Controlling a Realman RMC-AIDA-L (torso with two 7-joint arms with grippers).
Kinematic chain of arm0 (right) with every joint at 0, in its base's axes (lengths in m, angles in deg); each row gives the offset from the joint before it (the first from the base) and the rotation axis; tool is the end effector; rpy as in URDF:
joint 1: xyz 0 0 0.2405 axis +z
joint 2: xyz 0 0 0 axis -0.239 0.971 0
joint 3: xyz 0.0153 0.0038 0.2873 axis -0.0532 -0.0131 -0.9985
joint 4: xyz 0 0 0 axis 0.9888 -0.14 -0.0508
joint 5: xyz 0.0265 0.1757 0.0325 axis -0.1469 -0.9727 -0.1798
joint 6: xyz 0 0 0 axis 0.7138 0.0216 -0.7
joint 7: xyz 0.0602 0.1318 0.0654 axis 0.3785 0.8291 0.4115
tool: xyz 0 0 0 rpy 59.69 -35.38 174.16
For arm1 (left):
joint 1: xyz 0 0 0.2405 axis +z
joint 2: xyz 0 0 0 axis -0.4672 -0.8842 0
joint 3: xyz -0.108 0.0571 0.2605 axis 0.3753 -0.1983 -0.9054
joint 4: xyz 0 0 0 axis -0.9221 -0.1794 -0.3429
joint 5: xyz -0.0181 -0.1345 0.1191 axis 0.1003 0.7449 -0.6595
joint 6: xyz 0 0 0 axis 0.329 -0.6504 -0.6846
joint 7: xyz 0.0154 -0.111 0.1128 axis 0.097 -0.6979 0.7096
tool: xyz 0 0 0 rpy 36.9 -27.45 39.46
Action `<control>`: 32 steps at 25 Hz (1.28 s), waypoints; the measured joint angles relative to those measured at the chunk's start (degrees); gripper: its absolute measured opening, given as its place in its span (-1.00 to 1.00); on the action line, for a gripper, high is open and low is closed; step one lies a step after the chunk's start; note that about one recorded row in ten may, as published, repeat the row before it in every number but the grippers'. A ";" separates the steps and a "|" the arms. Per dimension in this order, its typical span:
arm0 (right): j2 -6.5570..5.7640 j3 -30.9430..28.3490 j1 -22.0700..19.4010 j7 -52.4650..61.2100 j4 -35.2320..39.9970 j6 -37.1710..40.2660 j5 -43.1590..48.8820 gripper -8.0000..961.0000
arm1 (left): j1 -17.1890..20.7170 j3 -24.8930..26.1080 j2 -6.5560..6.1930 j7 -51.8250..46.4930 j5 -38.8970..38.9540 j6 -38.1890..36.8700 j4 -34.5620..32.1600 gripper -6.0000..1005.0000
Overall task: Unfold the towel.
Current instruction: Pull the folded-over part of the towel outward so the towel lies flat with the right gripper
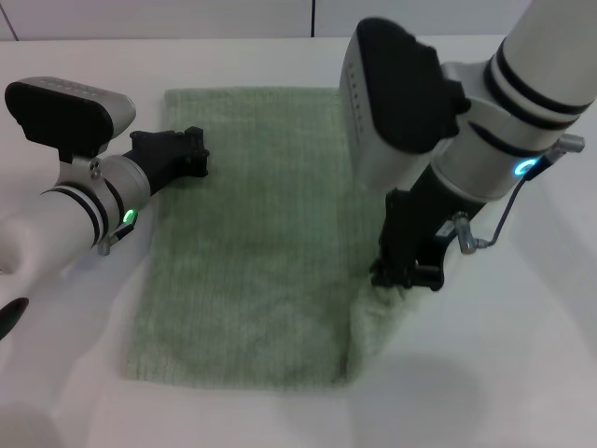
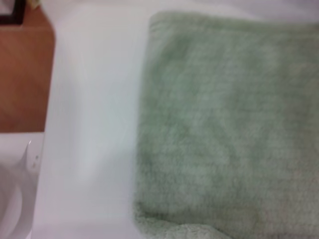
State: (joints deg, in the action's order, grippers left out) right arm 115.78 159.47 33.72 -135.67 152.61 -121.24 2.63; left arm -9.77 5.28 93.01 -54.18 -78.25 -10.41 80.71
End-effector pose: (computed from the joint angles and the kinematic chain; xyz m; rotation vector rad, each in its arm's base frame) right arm 0.1477 0.3251 -0.0643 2.9843 0.0058 0.7837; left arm -0.2833 0.4086 -0.0947 -2.0609 -0.7917 -0.3471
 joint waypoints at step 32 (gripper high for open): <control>0.21 7.32 -1.96 2.12 8.53 -1.04 -2.23 -0.51 | 0.54 0.08 0.09 -0.08 0.00 0.26 0.87 -0.96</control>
State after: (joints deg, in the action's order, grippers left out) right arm 115.99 166.79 31.76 -133.55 161.14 -122.27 0.40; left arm -9.23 5.35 93.10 -54.26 -78.25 -10.15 81.58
